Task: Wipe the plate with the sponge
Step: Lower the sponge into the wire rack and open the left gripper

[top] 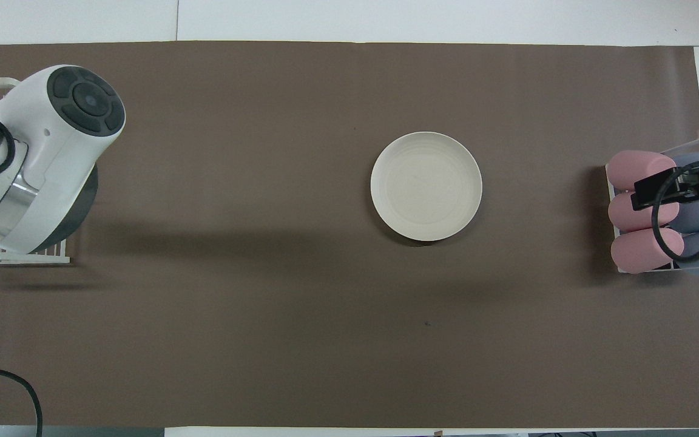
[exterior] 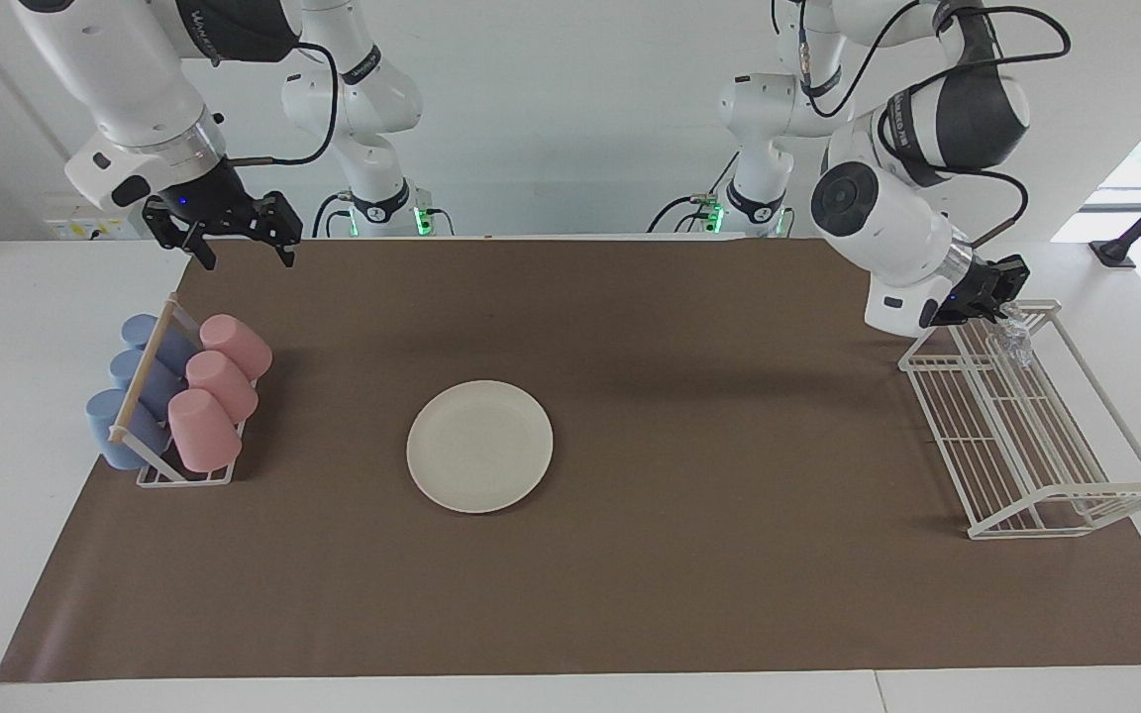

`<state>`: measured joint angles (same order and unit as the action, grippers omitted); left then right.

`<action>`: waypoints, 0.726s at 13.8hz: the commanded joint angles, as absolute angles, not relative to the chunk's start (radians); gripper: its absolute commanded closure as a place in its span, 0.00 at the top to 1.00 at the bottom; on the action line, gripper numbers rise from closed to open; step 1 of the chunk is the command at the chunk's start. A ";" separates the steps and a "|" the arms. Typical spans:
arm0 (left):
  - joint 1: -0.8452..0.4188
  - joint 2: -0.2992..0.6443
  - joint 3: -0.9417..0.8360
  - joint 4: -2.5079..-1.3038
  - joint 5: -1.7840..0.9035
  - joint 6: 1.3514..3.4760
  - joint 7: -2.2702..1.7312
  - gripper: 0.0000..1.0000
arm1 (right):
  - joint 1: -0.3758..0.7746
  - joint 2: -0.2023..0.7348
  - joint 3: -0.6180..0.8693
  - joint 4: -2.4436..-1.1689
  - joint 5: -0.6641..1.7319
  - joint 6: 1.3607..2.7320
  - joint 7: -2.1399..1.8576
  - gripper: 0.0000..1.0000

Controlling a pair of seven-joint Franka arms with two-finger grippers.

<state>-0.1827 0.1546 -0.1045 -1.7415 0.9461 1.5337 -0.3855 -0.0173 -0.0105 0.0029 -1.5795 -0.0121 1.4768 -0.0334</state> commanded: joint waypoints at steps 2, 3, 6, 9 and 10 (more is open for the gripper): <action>-0.176 0.201 -0.098 -1.822 1.070 1.542 -0.527 0.00 | -0.028 -0.028 -0.023 -1.609 -0.018 1.477 -0.070 1.00; -0.178 0.227 -0.097 -1.822 1.087 1.539 -0.570 0.00 | -0.026 -0.040 -0.044 -1.640 -0.018 1.502 -0.084 1.00; -0.173 0.267 -0.098 -1.841 1.134 1.531 -0.664 0.00 | -0.026 -0.052 -0.051 -1.667 -0.018 1.536 -0.090 1.00; -0.173 0.273 -0.103 -1.847 1.128 1.546 -0.699 0.00 | -0.026 -0.060 -0.048 -1.671 -0.018 1.536 -0.087 1.00; -0.172 0.273 -0.103 -1.847 1.120 1.554 -0.699 0.00 | -0.025 -0.060 -0.048 -1.671 -0.018 1.536 -0.086 1.00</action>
